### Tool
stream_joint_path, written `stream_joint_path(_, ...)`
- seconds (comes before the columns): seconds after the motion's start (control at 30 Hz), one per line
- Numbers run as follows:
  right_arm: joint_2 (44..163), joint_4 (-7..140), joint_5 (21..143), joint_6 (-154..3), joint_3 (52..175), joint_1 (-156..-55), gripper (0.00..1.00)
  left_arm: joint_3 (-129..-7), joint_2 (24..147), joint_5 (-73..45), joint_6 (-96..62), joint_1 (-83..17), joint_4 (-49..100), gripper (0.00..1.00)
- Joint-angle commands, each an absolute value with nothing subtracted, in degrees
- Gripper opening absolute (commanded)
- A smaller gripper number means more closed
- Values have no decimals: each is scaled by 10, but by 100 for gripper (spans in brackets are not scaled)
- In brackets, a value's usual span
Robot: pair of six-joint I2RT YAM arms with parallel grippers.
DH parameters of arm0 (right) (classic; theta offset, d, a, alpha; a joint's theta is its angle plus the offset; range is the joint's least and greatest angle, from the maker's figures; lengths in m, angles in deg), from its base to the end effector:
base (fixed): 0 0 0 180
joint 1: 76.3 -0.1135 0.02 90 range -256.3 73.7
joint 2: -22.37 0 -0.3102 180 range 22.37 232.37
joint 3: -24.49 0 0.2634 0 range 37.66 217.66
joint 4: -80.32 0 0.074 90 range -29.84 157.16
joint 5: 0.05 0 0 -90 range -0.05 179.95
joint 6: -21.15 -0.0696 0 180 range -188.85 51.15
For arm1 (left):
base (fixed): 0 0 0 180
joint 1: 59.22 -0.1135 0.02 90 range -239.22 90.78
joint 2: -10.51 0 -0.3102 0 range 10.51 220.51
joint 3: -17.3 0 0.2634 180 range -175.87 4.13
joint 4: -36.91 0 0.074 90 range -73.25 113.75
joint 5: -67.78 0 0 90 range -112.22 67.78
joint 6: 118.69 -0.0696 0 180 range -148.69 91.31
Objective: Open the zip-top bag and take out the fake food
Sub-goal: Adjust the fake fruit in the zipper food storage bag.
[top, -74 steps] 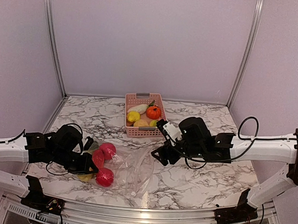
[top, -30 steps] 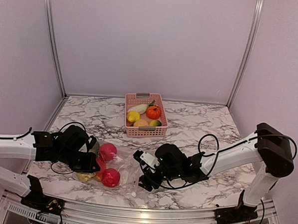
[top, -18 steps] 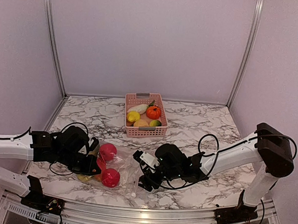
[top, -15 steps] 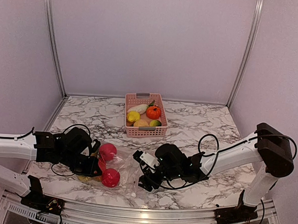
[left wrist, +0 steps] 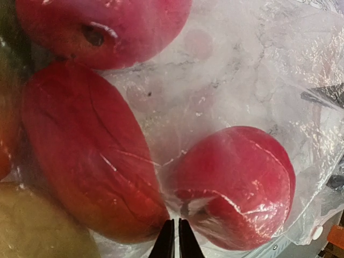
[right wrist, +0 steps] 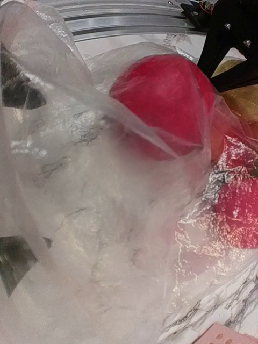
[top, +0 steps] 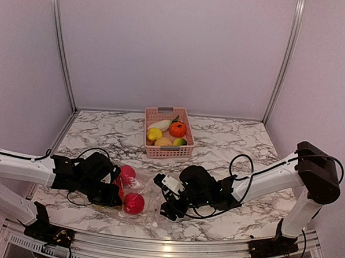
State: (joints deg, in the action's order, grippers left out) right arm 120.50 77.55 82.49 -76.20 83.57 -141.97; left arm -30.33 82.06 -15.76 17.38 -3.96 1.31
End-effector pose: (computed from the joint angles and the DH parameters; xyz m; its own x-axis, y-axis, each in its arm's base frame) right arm 0.1463 0.3454 0.1593 -0.3931 -0.5616 -0.7280 -0.9004 0.3954 0.1812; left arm 0.1276 -0.1978 0.1776 -0.9522 0.1173 -0.2821 0.2354 0.8703 -0.4326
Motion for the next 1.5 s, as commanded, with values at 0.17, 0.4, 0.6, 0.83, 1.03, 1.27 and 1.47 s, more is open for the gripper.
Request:
stream_joint_path(0.17, 1208, 782, 825, -742, 858, -1426, 80, -307, 878, -162, 168, -37, 76, 5)
stream_joint_path(0.4, 1198, 794, 840, -734, 854, -1426, 81, -339, 838, -179, 150, -38, 9, 5)
stream_joint_path(0.6, 1207, 795, 840, -730, 859, -1426, 82, -356, 795, -152, 132, -35, -26, 5)
stream_joint_path(0.83, 1213, 794, 838, -731, 866, -1426, 82, -372, 809, -124, 130, -24, -8, 5)
stream_joint_path(1.03, 1214, 797, 837, -727, 864, -1426, 83, -368, 838, -132, 135, -19, 12, 5)
stream_joint_path(1.27, 1240, 806, 840, -708, 880, -1429, 85, -347, 871, -141, 153, -19, 73, 5)
stream_joint_path(1.47, 1267, 807, 855, -694, 905, -1438, 86, -344, 902, -143, 161, -19, 110, 5)
